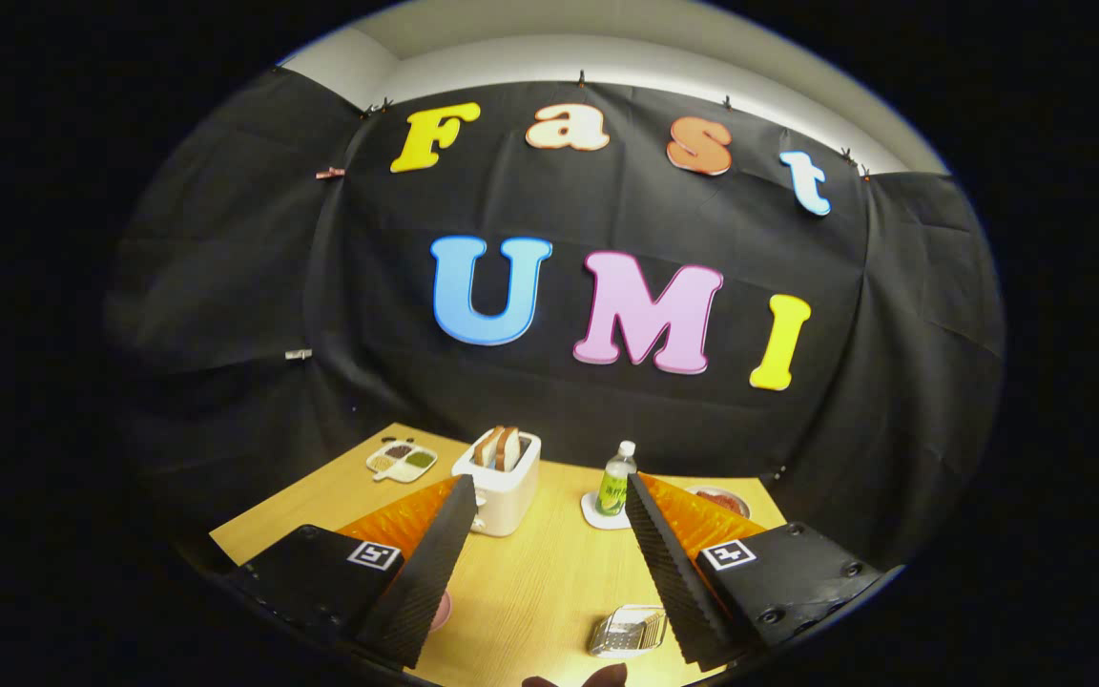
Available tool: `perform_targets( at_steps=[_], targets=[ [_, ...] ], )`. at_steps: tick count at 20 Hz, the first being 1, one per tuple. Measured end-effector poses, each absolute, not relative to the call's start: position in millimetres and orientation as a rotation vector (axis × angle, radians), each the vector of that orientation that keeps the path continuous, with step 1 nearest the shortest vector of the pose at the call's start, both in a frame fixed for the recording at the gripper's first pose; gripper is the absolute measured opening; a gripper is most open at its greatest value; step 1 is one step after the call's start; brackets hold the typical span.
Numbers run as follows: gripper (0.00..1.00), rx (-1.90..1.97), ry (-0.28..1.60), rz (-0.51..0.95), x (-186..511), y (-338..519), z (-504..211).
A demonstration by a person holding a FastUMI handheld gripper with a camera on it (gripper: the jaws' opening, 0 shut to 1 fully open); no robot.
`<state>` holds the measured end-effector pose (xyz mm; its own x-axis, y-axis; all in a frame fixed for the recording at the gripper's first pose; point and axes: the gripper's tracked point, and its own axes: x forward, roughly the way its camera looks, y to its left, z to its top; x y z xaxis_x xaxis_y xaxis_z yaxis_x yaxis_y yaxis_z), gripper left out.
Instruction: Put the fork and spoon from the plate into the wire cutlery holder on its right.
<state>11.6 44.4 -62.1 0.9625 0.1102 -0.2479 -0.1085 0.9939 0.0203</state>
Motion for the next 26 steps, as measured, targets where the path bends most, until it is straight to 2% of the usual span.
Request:
perform_targets(
  at_steps=[8, 13, 17, 20, 24, 26],
  targets=[
    [0.98, 0.109, 0.719, 0.407, -17.3, 150.8, -181.5],
    [0.94, 0.073, 0.931, 0.522, -41.8, 195.8, -249.6],
    [0.92, 0.02, 1.045, 0.563, -52.8, 221.8, -301.4],
    [0.81, 0.012, 1.12, 0.553, -54.2, 234.6, -335.6],
    [0.78, -0.002, 1.195, 0.518, -53.3, 245.4, -370.8],
    [0.68, -0.013, 1.226, 0.497, -51.4, 247.6, -383.1]
  ],
)
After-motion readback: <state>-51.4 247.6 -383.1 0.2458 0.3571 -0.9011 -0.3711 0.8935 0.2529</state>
